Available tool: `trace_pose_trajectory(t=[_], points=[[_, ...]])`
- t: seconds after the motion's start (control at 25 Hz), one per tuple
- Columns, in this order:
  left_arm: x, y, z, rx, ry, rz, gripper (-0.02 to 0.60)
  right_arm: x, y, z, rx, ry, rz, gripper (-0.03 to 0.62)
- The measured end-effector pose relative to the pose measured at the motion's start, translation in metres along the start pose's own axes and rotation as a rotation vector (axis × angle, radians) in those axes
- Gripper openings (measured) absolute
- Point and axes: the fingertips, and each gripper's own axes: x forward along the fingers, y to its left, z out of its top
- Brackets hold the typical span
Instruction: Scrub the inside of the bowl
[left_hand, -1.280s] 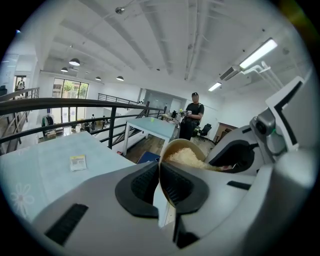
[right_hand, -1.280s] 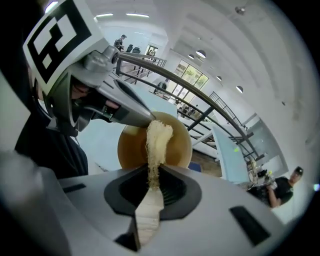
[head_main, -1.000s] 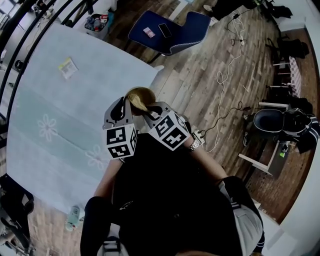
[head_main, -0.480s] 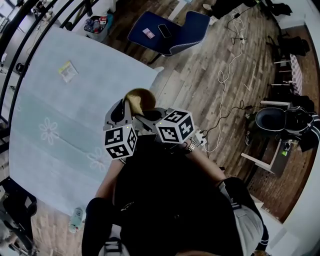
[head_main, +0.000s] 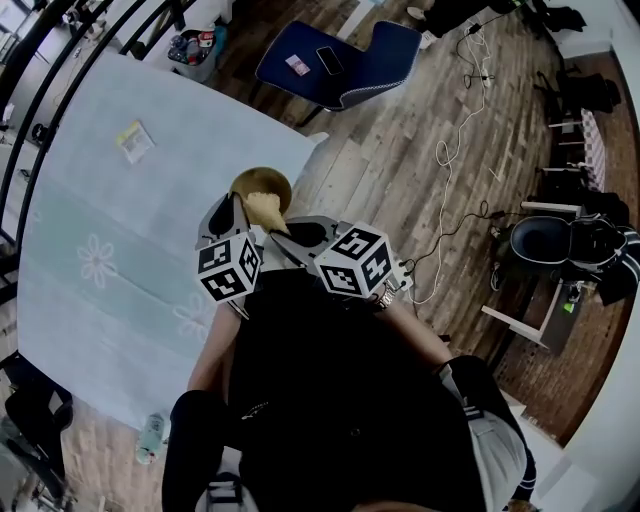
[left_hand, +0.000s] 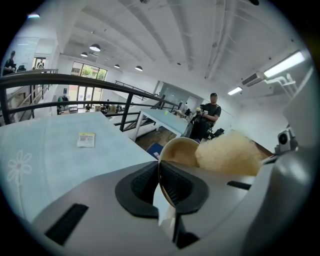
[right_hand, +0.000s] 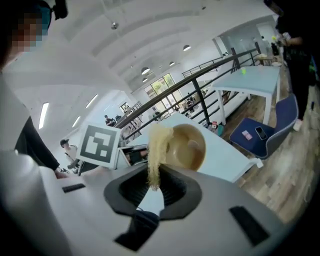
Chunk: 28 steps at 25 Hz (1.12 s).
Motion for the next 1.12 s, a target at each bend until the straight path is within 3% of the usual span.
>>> trace_pose_trajectory(t=[0.2,0.52,0.88,1.12], points=[[0.025,0.027,-0.037,-0.115,0.110,0.027,0.025,0.000,0.003,-0.003,-0.067,0.000,-0.047,0.051],[0.061,0.080,-0.089,-0.236,0.224,0.149,0.025,-0.002,-0.006,-0.012,0.001,0.009,-0.080,0.050],[0.086,0.106,-0.116,-0.368,0.251,0.206,0.025,-0.001,-0.007,-0.016,0.021,0.012,-0.096,0.050],[0.095,0.111,-0.129,-0.383,0.295,0.192,0.025,0.000,-0.008,-0.019,0.033,0.016,-0.107,0.051]])
